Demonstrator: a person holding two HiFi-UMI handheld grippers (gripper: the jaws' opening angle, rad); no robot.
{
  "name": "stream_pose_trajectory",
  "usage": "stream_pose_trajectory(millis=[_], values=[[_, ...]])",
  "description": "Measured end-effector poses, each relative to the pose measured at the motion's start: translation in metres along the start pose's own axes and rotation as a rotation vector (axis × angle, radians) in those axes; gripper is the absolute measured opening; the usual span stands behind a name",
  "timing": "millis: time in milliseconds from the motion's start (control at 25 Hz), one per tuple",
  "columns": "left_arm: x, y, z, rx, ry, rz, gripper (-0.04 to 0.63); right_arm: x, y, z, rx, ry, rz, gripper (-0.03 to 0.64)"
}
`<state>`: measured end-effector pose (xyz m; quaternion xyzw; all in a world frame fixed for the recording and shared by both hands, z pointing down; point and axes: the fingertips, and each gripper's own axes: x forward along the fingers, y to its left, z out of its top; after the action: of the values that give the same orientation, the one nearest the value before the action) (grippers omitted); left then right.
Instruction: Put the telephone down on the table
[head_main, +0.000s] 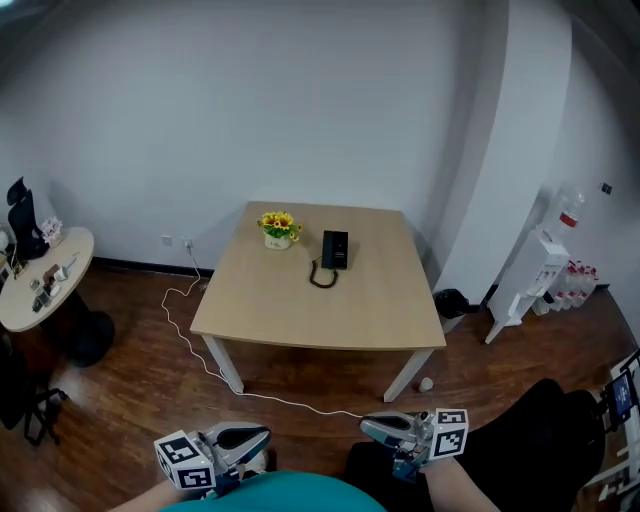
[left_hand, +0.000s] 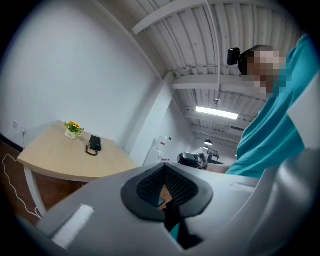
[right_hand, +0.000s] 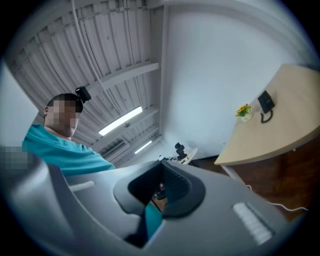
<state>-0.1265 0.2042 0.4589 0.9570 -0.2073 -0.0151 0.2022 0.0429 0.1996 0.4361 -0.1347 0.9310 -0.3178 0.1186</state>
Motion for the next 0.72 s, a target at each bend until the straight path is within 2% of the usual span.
stream_pose_trajectory(millis=[160,320,440,560,720], values=[[0.000,-0.043,-0.011,0.056,0.018,-0.014,0.005,-0.018,0.032,-0.031,-0.018,0.026,-0.008,0.002],[-0.008,-0.067,-0.020,0.097,0.034,-0.035,0.006,-0.015,0.060,-0.053,-0.014,-0.006,-0.021,0.002],[-0.019,-0.064,-0.018,0.108,0.030,-0.042,0.006,-0.003,0.071,-0.066,-0.074,-0.030,-0.094,0.000],[-0.038,-0.059,-0.028,0.106,0.050,-0.048,0.005,0.014,0.075,-0.078,-0.096,-0.106,-0.196,0.000],[-0.071,-0.043,-0.027,0.042,0.013,-0.018,0.005,0.034,0.081,-0.090,-0.079,-0.174,-0.238,0.000]])
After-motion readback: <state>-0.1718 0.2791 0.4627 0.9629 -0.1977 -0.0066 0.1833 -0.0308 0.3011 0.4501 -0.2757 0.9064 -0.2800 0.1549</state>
